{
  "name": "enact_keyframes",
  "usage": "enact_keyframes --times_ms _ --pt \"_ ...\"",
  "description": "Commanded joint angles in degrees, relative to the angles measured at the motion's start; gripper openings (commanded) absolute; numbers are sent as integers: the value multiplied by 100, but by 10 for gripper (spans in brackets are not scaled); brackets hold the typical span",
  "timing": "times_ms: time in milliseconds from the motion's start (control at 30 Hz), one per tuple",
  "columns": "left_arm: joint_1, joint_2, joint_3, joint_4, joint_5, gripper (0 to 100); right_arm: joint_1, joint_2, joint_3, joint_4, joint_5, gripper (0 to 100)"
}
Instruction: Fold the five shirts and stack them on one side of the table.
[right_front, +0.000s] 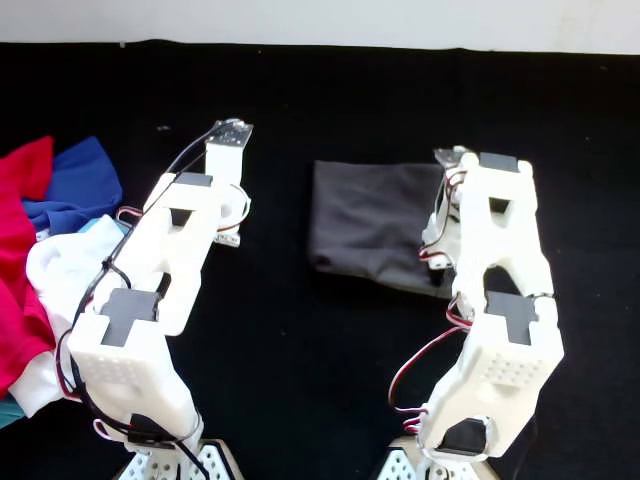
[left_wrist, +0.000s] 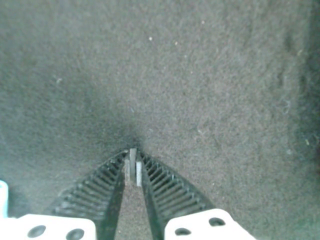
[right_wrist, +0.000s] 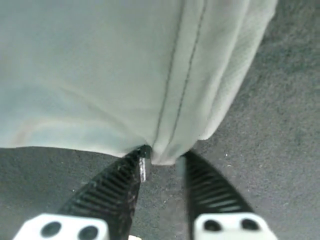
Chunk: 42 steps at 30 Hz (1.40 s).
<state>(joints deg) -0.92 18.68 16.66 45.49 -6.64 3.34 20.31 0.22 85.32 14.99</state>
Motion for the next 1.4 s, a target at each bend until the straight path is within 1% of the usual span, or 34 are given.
enact_keyframes --times_ms 0,167,367,433,500,600,700,833,1000,1067,1167,1200,1300,1367 --pt "-31 40 -171 -18 -26 10 66 -75 -101 -31 70 12" --pt "-31 40 -171 -18 -26 10 163 -75 -602 277 70 5" --pt "-31 40 -171 -18 -26 10 444 -48 -1367 778 70 5" --pt "-31 40 -171 -18 -26 10 479 -40 -1376 884 141 5" --pt "-31 40 -171 -18 -26 10 479 -31 -1358 1033 422 5" --pt "-31 40 -171 -18 -26 10 488 -31 -1147 1112 589 5" --pt "-31 40 -180 -18 -26 10 497 -31 -831 1042 598 5" --pt "-31 40 -180 -18 -26 10 497 -22 -470 699 598 5" --pt "-31 40 -180 -18 -26 10 497 -22 -426 567 598 8" --pt "-31 40 -180 -18 -26 10 497 -66 -444 585 598 46" --pt "-31 40 -180 -18 -26 10 497 -66 -857 840 580 161" --pt "-31 40 -180 -18 -26 10 497 -66 -1103 971 589 181" --pt "-31 40 -180 -18 -26 10 497 -66 -2176 1446 571 176" --pt "-31 40 -180 -18 -26 10 593 -66 -3002 1569 563 172"
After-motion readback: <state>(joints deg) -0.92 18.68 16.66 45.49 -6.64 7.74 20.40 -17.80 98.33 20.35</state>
